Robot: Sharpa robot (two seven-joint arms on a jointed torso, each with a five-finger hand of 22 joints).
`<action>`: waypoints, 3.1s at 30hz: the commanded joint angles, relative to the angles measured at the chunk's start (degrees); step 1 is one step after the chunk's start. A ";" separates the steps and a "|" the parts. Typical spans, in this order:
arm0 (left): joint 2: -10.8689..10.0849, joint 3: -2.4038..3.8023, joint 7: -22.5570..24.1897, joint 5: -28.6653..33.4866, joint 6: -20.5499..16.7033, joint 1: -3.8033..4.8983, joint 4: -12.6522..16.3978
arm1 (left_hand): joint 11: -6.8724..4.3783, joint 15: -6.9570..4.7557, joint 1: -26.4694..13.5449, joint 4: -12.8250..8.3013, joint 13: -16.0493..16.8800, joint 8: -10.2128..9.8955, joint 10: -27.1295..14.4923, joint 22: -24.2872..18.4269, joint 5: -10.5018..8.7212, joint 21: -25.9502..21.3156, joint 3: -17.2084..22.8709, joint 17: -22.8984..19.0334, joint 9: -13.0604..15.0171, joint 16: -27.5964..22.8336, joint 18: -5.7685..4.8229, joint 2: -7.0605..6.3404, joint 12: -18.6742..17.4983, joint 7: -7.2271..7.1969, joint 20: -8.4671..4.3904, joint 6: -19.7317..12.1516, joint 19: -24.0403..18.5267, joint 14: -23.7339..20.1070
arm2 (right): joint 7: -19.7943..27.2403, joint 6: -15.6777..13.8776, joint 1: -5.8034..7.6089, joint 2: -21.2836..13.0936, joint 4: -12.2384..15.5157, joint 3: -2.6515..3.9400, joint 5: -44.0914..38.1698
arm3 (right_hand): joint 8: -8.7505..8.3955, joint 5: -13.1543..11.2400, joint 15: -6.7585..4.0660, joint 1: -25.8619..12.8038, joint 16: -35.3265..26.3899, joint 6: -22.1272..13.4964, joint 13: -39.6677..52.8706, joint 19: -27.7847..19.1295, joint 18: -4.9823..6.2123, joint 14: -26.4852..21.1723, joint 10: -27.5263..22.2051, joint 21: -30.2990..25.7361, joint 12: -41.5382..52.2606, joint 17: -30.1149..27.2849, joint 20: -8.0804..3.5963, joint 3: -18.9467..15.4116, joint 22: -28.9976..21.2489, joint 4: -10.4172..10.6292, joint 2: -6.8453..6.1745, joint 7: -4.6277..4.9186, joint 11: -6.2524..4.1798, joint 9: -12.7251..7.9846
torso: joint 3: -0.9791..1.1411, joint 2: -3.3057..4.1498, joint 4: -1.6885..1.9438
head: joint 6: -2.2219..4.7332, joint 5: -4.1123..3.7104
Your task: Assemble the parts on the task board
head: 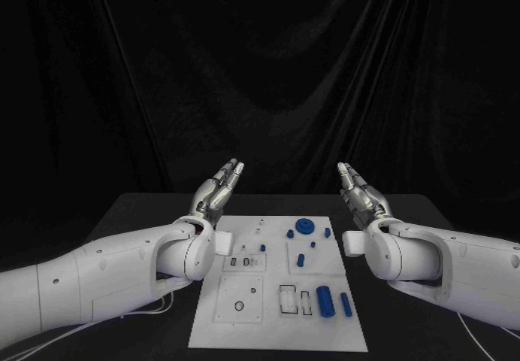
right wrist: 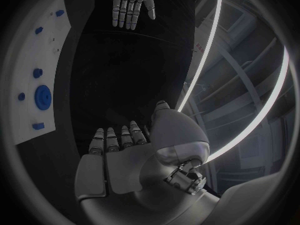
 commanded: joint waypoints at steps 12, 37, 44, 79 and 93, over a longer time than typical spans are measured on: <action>2.57 -4.25 12.63 6.16 24.93 4.65 -3.69 | 0.24 0.16 1.70 1.10 -0.65 0.60 -0.01 -0.61 0.76 -0.75 -0.59 -0.41 0.54 -0.59 -0.24 0.15 -0.81 -0.14 4.39 1.13 0.22 0.58 | 0.71 5.12 1.09 -0.29 -0.04 -0.84 7.57 | 0.32 -0.25 -7.66 1.64 -1.31 0.94 0.58 0.56 -1.11 0.62 0.85 -1.21 1.65 -0.81 -2.06 -1.16 -0.55 0.16 -1.00 0.38 2.31 0.60 | -0.02 0.00 0.03 | 0.00 0.01; -7.22 -4.41 12.37 -10.44 28.62 5.35 -0.21 | 0.36 2.38 7.82 0.98 -0.65 0.73 -0.01 -0.61 4.80 -0.75 0.32 -0.41 0.66 -0.59 0.17 -0.54 -0.81 -0.37 6.21 2.40 0.22 0.58 | -10.55 22.71 5.83 -2.20 -4.22 -0.84 -38.74 | 1.11 7.16 13.23 22.23 7.85 9.88 1.65 20.98 -1.43 21.48 6.51 9.56 9.04 2.40 18.04 2.72 4.37 -7.73 -4.08 12.36 13.49 1.41 | -0.09 0.29 0.03 | -5.96 -0.84; -9.81 -4.42 11.61 -11.83 28.88 6.17 2.31 | 1.17 3.71 9.70 1.05 -0.65 0.74 -0.01 -0.61 7.28 -0.75 0.59 -0.41 0.68 -0.59 -0.32 -0.48 -0.81 0.33 7.03 2.75 0.22 0.58 | -18.76 21.56 10.39 -2.87 -3.71 -0.84 -67.10 | 3.05 0.53 10.13 27.15 20.17 22.87 3.03 51.10 -0.19 53.09 22.48 18.76 20.17 5.69 16.30 6.93 7.14 -11.34 -6.49 15.20 17.44 2.75 | -0.78 1.44 0.13 | -6.29 -0.96; -10.72 -4.45 12.78 -12.24 33.21 6.41 4.50 | 3.10 6.67 15.18 0.62 -0.65 1.05 -0.01 -0.61 12.87 -0.75 2.92 -0.41 0.93 -0.59 -1.43 -0.35 -0.81 2.45 8.90 5.25 0.22 0.58 | -30.93 24.82 10.99 2.65 -9.87 -0.84 -128.49 | 2.98 1.49 -2.32 23.11 66.27 43.16 9.08 74.04 -2.54 83.39 53.58 57.67 12.53 53.38 3.94 29.81 45.94 -9.60 -19.76 8.68 11.37 11.33 | -4.03 9.29 7.08 | -3.30 -8.07; -10.39 -4.45 12.99 -12.24 33.76 6.37 3.81 | 3.84 6.14 15.57 0.58 -0.65 1.34 -0.01 -0.61 13.13 -0.75 3.30 -0.41 1.14 -0.59 -1.10 -0.22 -0.81 3.41 8.90 6.86 0.22 0.58 | -30.92 24.44 8.90 4.46 -11.99 -0.83 -128.45 | 3.16 2.54 -2.23 21.65 67.11 42.18 12.16 73.05 -2.59 83.59 53.58 59.66 14.91 54.44 4.03 30.44 48.77 -9.49 -20.65 8.41 11.63 12.40 | -4.75 10.25 8.15 | -3.00 -9.15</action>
